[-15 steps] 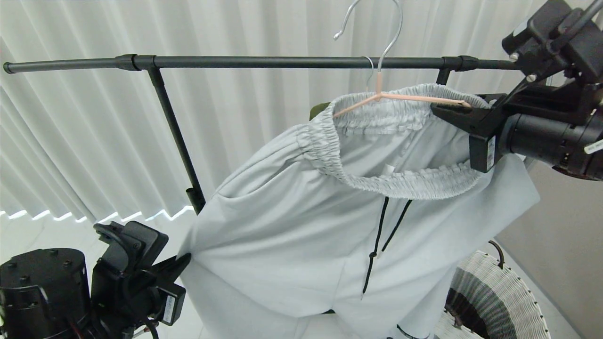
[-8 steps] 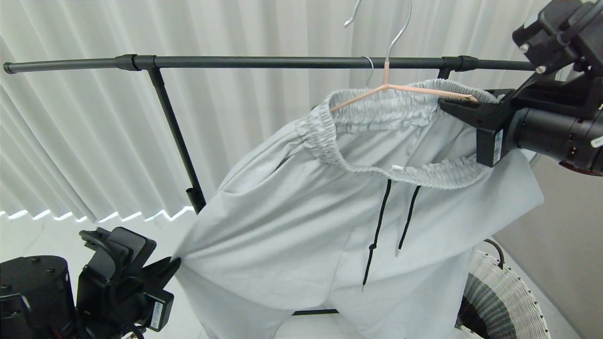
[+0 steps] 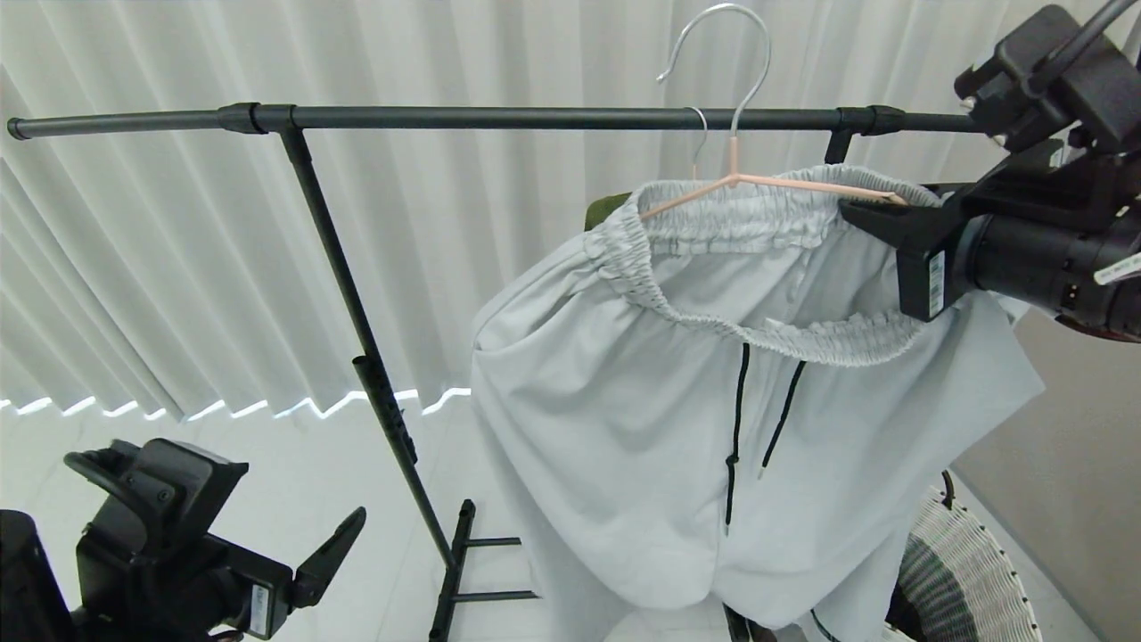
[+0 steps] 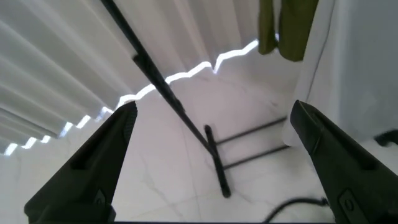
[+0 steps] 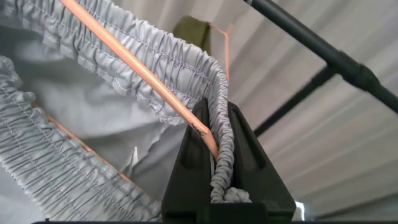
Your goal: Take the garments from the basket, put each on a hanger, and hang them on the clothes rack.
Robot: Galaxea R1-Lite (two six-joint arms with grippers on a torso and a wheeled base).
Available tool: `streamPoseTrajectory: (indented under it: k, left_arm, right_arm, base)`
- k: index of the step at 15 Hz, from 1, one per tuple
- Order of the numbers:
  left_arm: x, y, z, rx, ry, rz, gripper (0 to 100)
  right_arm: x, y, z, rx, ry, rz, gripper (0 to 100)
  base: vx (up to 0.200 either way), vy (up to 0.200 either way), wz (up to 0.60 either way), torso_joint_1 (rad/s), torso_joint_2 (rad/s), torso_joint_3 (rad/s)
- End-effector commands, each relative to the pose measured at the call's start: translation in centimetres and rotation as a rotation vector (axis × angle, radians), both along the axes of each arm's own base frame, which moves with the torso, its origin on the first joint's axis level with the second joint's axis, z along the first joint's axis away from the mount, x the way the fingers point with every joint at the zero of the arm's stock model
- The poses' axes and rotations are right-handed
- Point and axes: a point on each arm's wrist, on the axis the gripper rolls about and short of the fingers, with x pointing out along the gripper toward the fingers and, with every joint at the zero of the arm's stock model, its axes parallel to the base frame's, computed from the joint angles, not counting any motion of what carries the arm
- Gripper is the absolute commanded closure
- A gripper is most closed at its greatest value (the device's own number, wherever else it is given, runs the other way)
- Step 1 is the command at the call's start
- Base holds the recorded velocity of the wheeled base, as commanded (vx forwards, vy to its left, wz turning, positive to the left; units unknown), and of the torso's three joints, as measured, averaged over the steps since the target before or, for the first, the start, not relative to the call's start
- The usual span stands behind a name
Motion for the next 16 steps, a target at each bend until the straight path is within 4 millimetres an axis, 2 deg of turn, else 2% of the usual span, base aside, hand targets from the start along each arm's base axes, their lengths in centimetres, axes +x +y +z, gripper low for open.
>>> streamPoseTrajectory:
  k: [1,4,10,16]
  left_arm:
    - [0.1,0.3,1.7,-0.004,-0.086,0.023,0]
    - [-0.2,1.0,2.3,0.065,-0.135,0.052,0]
    - [-0.6,1.2,2.2,0.070,-0.139,0.062,0]
    - [-0.6,1.2,2.1,0.073,-0.135,0.061,0]
  right_arm:
    - [0.2,0.0,-0.2,0.011,0.014,-0.026,100]
    - [0.2,-0.3,-0.4,0.008,0.040,-0.079,100]
    - [-0.2,-1.9,-1.2,-0.053,0.132,-0.305,100]
    - [0.0,-1.9,-1.4,-0.042,0.143,-0.319,100]
  base:
    - [0.000,0.000,0.00,0.000,0.00,0.000]
    - [0.000,0.000,0.00,0.000,0.00,0.000]
    - [0.000,0.000,0.00,0.000,0.00,0.000]
    - [0.000,0.200,0.00,0.002,0.00,0.002]
